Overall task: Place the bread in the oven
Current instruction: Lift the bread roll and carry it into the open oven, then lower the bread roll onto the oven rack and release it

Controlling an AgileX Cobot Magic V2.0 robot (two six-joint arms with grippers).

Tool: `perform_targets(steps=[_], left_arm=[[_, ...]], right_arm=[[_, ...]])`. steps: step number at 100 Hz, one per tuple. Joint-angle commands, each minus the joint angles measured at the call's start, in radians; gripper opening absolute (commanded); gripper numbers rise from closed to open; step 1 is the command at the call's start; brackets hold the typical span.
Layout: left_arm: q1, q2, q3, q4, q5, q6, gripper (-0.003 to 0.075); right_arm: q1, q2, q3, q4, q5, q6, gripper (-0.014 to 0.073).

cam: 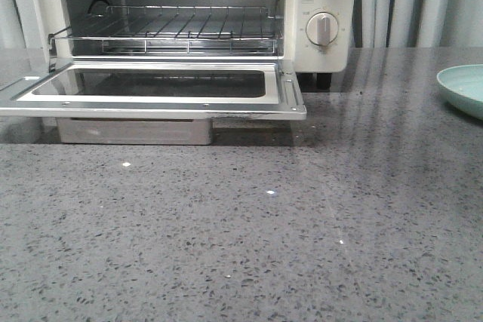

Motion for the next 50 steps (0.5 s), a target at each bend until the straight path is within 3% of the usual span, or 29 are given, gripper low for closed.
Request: perform_targets(steps=[1, 28, 50], left_arm=[[0.001, 0.017, -0.016, -0.008, -0.076, -0.001, -0.0021], [0.001, 0.017, -0.016, -0.008, -0.076, -0.001, -0.0021], [0.001, 0.017, -0.016, -0.008, -0.076, -0.001, -0.0021]], right_arm=[[0.0, 0.006, -0.087, -0.055, -0.027, -0.019, -0.0074], [0.0, 0.142, -0.223, -0.186, -0.039, -0.019, -0.0074], [-0.008, 0.203, -0.244, -0.285, -0.109, -0.019, -0.0074]])
